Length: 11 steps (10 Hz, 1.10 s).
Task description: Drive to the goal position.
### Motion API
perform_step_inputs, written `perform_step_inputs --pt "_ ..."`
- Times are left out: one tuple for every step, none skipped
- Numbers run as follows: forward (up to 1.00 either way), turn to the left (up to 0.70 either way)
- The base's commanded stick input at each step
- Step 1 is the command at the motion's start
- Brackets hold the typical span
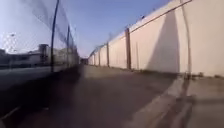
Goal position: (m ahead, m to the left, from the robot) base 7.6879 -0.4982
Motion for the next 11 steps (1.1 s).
perform_step_inputs --pt "1.0 0.11" --pt "1.0 0.0" --pt "1.0 0.0" --pt "1.0 0.0" --pt "1.0 0.0" --pt "1.0 0.0" --pt "1.0 0.0" --pt "1.0 0.0" --pt "1.0 0.0" --pt "1.0 0.0" --pt "1.0 -0.27"
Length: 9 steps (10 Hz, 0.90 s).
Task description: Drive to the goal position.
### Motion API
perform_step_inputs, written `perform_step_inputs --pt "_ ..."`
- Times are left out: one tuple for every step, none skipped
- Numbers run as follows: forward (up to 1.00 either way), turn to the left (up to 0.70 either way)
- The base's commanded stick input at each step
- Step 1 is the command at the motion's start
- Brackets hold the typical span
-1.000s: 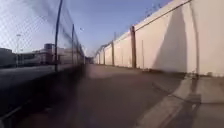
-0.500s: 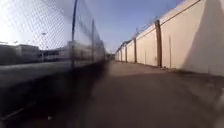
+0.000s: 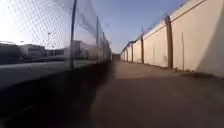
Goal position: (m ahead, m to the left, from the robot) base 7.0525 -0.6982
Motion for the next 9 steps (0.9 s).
perform_step_inputs --pt "1.0 -0.27" --pt "1.0 -0.25" --pt "1.0 -0.04" --pt "1.0 0.0" --pt "1.0 0.0" --pt "1.0 0.0" --pt "1.0 0.0" --pt "1.0 -0.12" --pt "1.0 -0.27"
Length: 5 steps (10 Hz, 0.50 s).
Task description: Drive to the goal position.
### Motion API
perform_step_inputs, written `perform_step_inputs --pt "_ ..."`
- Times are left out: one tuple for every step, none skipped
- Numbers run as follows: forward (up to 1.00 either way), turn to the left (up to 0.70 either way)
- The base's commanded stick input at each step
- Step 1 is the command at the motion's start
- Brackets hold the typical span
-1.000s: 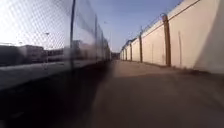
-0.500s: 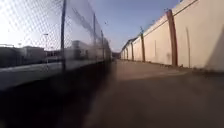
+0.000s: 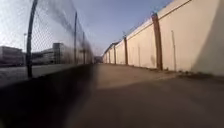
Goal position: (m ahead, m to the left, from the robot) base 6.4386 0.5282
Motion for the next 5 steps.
perform_step_inputs --pt "1.0 -0.27" --pt "1.0 -0.18" --pt "1.0 -0.06" --pt "1.0 0.0" --pt "0.86 0.0"
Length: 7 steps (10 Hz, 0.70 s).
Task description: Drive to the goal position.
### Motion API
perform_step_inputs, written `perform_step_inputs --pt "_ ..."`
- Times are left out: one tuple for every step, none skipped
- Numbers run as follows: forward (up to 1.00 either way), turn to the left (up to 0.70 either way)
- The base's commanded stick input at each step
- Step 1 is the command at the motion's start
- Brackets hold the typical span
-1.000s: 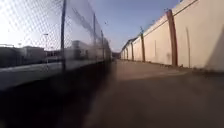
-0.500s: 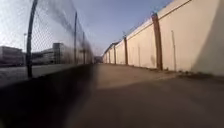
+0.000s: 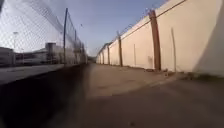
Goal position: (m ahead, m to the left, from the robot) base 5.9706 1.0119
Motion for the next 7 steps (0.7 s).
perform_step_inputs --pt "0.14 0.0" --pt "1.0 0.0" --pt "1.0 0.0" --pt "1.0 0.0" --pt "1.0 0.0" --pt "1.0 0.0" --pt "1.0 0.0"
